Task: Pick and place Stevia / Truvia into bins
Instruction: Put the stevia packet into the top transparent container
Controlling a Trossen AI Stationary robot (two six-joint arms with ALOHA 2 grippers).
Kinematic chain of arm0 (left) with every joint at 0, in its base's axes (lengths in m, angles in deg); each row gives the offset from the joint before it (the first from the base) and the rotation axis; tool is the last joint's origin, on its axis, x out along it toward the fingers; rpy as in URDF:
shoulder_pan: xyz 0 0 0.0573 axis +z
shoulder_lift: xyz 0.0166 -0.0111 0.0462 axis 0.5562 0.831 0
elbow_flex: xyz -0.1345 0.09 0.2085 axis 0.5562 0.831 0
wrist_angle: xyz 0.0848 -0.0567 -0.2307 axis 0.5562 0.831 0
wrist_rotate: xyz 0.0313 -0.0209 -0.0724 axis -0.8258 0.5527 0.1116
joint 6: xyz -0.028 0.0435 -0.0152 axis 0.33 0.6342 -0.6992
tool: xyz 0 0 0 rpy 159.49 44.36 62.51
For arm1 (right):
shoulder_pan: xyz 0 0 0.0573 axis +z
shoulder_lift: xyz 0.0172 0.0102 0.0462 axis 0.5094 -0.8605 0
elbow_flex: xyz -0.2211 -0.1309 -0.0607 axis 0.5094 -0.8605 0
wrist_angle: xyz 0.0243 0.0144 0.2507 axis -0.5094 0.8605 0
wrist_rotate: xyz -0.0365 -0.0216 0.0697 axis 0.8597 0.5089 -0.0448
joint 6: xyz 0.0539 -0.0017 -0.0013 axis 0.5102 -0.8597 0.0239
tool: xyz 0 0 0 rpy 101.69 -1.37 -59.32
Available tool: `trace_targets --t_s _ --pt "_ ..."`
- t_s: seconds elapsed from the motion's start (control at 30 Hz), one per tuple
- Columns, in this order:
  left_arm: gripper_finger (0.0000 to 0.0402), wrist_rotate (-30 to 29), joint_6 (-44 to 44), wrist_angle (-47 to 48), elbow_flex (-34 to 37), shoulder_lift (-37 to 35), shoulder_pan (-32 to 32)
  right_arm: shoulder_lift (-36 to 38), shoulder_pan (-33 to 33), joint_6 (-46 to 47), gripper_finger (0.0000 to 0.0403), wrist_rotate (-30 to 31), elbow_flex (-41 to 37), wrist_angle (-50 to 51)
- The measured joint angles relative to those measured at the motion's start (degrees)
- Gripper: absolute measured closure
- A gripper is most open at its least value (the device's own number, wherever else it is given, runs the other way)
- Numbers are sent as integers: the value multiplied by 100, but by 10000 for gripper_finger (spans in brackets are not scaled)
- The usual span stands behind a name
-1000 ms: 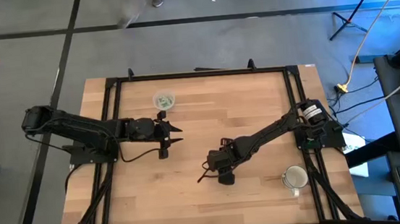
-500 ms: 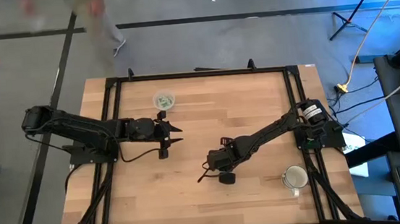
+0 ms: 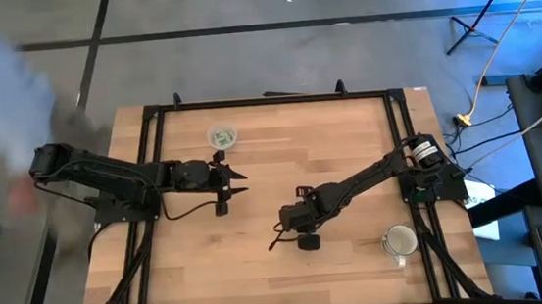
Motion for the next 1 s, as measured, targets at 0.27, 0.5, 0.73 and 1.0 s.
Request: trace_targets --t_s 0.27,0.5,0.73,1.0 --pt "256 0 -79 13 0 0 0 46 2 -179 291 15 13 -13" --pt "256 175 337 339 9 50 -111 440 -119 -431 290 27 13 45" --pt "256 183 2776 -458 50 402 -592 1030 -365 -749 290 34 22 -220" --pt "256 421 5113 -1811 50 1199 -850 1139 -527 -924 290 -202 20 -617"
